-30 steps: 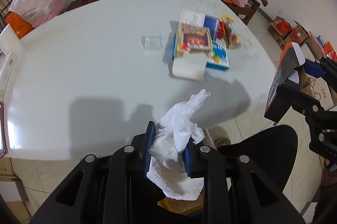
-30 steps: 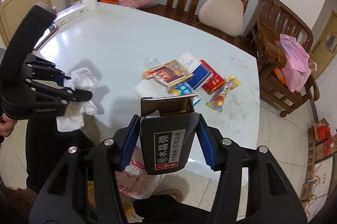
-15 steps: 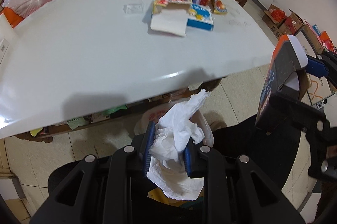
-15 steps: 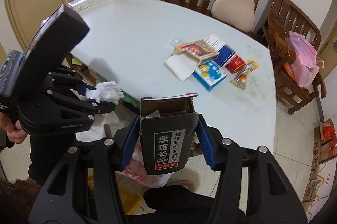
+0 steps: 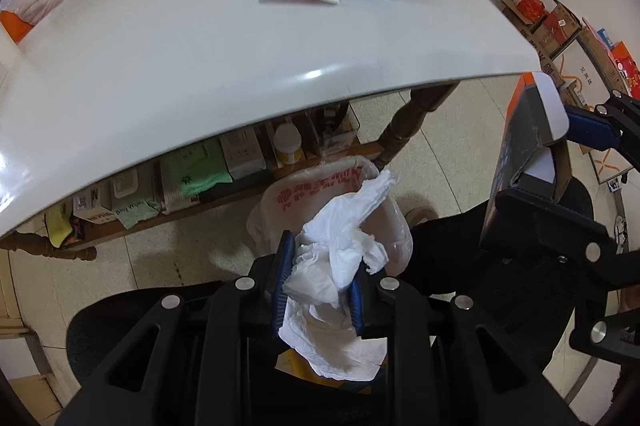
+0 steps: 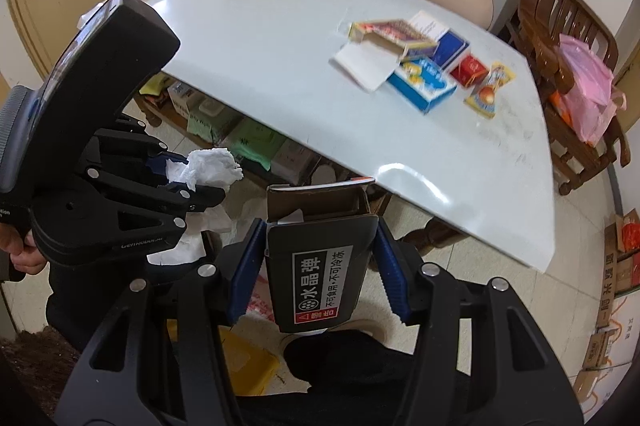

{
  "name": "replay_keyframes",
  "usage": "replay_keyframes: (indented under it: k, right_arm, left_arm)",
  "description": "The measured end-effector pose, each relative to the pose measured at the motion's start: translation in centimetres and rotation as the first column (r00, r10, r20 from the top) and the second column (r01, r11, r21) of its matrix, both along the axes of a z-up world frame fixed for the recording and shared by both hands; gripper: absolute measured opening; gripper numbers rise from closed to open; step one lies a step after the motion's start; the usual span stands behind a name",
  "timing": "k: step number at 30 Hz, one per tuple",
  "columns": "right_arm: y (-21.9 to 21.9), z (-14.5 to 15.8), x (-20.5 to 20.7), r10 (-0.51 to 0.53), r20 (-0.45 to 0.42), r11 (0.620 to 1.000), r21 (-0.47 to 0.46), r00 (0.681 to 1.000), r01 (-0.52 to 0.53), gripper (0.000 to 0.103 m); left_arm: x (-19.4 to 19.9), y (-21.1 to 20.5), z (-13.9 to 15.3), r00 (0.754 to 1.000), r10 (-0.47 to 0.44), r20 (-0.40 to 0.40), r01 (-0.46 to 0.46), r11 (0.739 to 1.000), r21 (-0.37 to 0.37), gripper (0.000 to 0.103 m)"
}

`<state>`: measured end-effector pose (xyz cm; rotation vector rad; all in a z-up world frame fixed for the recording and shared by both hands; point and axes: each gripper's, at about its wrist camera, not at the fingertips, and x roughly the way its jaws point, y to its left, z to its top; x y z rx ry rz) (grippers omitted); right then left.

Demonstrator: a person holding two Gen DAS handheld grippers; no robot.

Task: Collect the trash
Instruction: 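Carry the tissue and black bottle down over the white trash bag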

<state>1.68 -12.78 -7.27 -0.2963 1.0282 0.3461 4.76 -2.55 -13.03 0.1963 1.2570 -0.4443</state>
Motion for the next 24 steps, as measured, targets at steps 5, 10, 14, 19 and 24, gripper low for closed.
replay_keyframes:
  k: [5,10,14,19,24]
  right_arm:
    - [-0.3,-2.1,0.1,-0.014,-0.038,1.0,-0.002,0.999,0.014,0.053]
    - [-0.3,-4.3,0.4,-0.026,-0.066,1.0,-0.014,0.997,0.025,0.053]
    - [-0.3,-6.5,0.9,-0.034,-0.105,0.999,-0.012,0.994,0.033,0.053]
    - [-0.3,-9.2,1.7,-0.048,-0.139,0.999,-0.004,0.989,0.048,0.053]
    - [-0.4,-11.6,2.9,-0.075,-0.161,0.997,-0.001,0.984,0.076,0.053]
  left_arm:
    - [-0.1,-0.2,-1.5,1.0,-0.002,0.006,0.002,1.0,0.016,0.024]
    - [0.0,-0.4,-3.2,1.0,0.002,0.001,-0.002,1.0,0.025,0.024]
    - [0.1,-0.6,-4.8,1.0,0.004,-0.001,-0.004,1.0,0.029,0.024]
    - [0.4,-0.7,-6.6,1.0,0.006,-0.026,-0.006,1.0,0.008,0.024]
    - [1.0,-0.9,-9.2,0.997,0.018,-0.071,-0.019,1.0,-0.016,0.024]
